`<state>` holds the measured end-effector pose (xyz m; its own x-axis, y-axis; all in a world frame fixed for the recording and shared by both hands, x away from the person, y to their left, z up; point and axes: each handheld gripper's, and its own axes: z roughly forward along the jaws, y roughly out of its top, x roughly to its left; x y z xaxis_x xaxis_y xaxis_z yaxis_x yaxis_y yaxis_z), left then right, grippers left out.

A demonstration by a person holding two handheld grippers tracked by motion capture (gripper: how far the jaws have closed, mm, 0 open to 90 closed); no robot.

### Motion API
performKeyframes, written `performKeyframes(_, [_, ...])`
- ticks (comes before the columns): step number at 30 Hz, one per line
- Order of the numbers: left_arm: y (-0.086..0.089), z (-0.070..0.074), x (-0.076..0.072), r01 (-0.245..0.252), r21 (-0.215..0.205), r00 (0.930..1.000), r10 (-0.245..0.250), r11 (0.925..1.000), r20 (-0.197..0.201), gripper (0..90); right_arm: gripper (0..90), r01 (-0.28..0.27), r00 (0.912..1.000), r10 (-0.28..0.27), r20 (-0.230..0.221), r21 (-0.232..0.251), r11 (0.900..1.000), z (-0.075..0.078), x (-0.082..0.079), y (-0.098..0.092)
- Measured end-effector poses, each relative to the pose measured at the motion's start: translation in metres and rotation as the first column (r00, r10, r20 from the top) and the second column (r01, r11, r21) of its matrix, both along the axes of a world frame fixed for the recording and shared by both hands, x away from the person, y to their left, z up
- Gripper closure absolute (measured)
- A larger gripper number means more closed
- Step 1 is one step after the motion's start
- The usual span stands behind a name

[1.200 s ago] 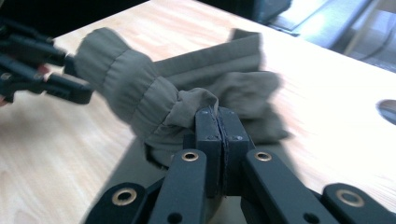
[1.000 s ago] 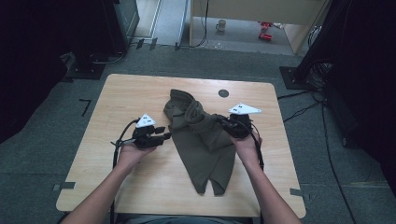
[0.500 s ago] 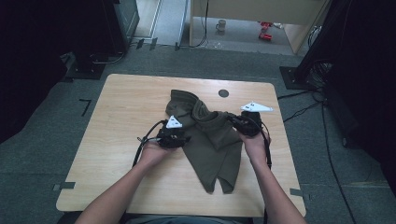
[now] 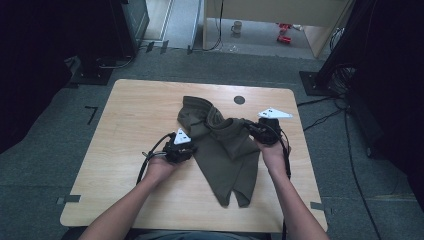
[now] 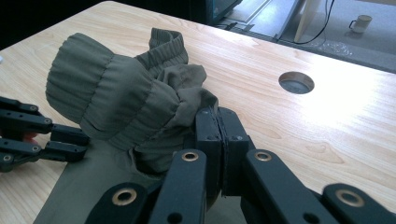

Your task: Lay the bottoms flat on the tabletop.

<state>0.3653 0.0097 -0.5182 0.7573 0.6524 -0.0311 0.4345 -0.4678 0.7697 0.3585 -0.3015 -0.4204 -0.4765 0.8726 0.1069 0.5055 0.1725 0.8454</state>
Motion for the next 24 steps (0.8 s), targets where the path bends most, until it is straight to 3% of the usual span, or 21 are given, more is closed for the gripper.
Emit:
performKeyframes(6, [0.012, 0.001, 0.000, 0.004, -0.003, 0.9998, -0.004, 1.0000, -0.020, 83.5, 88.9, 0.009, 1.0000, -0.009, 0.002, -0.002, 1.000, 0.004, 0.000, -0.002])
performKeyframes(13, [0.032, 0.003, -0.005, -0.004, -0.002, 0.9992, 0.003, 1.0000, -0.040, 85.3, 88.9, 0.029, 0.9996, -0.029, 0.004, -0.005, 1.000, 0.010, 0.000, -0.012])
performKeyframes(16, [0.045, 0.004, -0.008, -0.024, -0.001, 0.9977, 0.024, 0.9997, -0.063, 84.6, 88.9, 0.042, 0.9991, -0.042, -0.003, -0.005, 0.999, 0.010, 0.001, -0.018])
performKeyframes(18, [0.056, 0.005, -0.011, -0.042, 0.025, 0.9978, 0.043, 0.9988, -0.051, 85.0, 88.9, 0.053, 0.9986, -0.053, -0.011, -0.005, 0.999, 0.009, 0.002, -0.023])
performKeyframes(21, [0.077, 0.004, -0.015, -0.082, 0.003, 0.9945, 0.082, 0.9966, -0.065, 84.9, 88.9, 0.078, 0.9967, -0.078, -0.023, -0.008, 0.997, 0.006, 0.003, -0.031])
performKeyframes(24, [0.085, 0.005, -0.016, -0.094, -0.015, 0.9922, 0.093, 0.9954, -0.084, 79.9, 88.9, 0.097, 0.9946, -0.097, -0.037, -0.005, 0.995, 0.001, 0.007, -0.038])
